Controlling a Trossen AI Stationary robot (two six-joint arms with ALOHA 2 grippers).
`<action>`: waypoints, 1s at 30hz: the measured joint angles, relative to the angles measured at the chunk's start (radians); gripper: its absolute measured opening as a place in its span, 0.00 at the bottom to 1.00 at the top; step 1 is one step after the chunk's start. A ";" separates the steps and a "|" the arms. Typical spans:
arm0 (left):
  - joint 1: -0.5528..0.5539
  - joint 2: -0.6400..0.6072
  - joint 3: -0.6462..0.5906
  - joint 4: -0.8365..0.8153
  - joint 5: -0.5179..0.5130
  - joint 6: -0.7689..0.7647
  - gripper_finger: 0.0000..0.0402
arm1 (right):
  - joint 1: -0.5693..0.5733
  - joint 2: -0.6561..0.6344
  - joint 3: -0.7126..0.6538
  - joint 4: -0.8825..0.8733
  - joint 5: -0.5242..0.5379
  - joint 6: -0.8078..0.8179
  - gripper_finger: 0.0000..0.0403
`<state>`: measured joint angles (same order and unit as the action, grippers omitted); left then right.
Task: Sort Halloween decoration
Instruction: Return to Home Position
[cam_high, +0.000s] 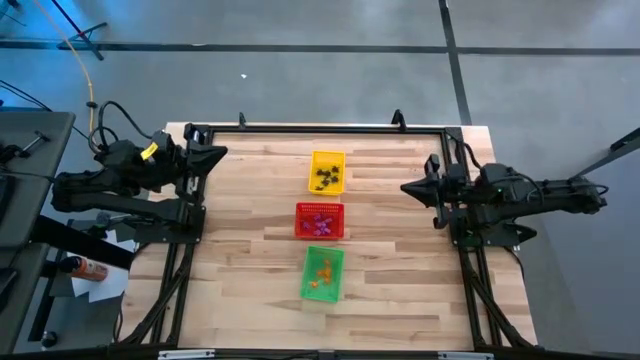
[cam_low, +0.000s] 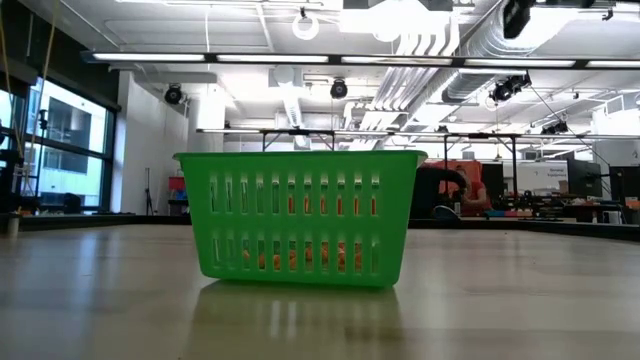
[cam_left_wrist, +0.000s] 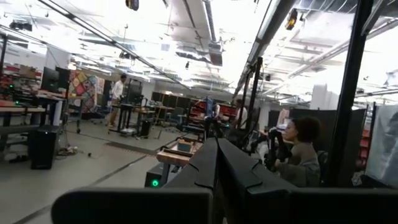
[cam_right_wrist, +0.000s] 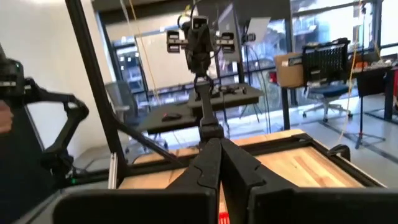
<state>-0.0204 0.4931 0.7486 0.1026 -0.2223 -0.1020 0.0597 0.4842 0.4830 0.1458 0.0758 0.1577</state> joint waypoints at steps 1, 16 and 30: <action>0.000 -0.002 0.000 -0.001 -0.001 0.000 0.00 | -0.001 -0.021 -0.029 0.019 0.003 0.000 0.00; 0.000 -0.004 0.000 -0.010 -0.024 -0.002 0.00 | -0.002 -0.133 -0.391 0.403 0.054 0.106 0.00; 0.000 -0.004 0.000 -0.084 -0.049 -0.045 0.00 | -0.002 -0.133 -0.473 0.403 0.080 0.072 0.00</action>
<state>-0.0200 0.4889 0.7486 0.0181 -0.2718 -0.1471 0.0578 0.3515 0.0101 0.5488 0.1556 0.2300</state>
